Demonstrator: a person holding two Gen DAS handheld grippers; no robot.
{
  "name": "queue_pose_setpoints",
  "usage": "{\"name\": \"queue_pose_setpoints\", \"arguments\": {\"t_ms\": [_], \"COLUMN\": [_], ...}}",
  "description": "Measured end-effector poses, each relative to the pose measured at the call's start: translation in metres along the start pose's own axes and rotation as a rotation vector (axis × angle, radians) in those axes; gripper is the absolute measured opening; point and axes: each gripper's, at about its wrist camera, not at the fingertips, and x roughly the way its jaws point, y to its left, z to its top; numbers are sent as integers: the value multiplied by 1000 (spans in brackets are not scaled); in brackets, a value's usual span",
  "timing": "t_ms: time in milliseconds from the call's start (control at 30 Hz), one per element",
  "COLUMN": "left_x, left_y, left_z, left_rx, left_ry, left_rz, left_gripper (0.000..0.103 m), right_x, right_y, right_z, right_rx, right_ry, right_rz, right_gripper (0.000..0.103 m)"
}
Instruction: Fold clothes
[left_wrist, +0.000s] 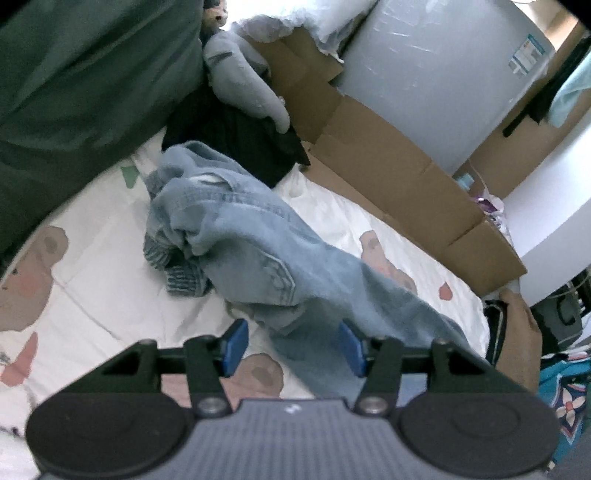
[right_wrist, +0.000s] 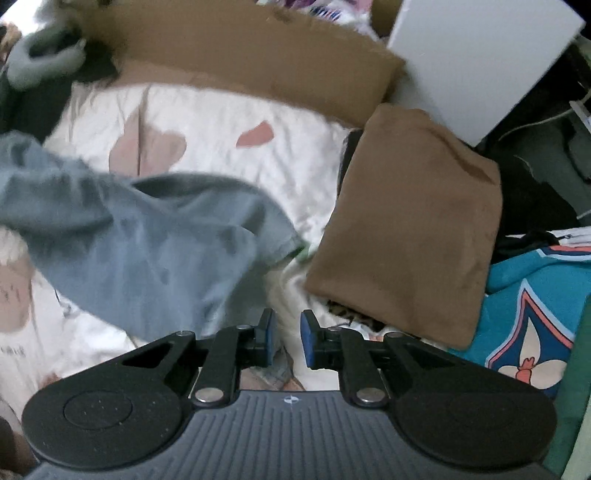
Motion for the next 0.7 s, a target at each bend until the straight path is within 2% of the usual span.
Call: {"name": "queue_pose_setpoints", "arguments": {"t_ms": [100,167,300,367,433,600,700], "left_x": [-9,-14,-30,-38,-43,-59,-69], "left_y": [2,4,10,13,16,20,22], "left_z": [6,11,25,33,40,60,73], "left_rx": [-9,-17,-49,-73,-100,-166,-205], "left_ry": [-7,-13,-29,-34,-34,-49,-63], "left_rz": [16,23,51,70,99,138,154], "left_gripper": [60,60,63,65,65,65,65], "right_x": [-17,-28,-48,-60,-71,-73,-67], "right_y": [0,2,13,18,23,28,25], "right_z": [7,14,27,33,36,37,40], "right_rx": [25,42,69,78,85,112,180], "right_ry": [-47,-72,-115,-147,-187,-252,-267], "right_rz": [28,43,78,104,137,228,277], "right_gripper": [23,30,37,46,51,51,51]}}
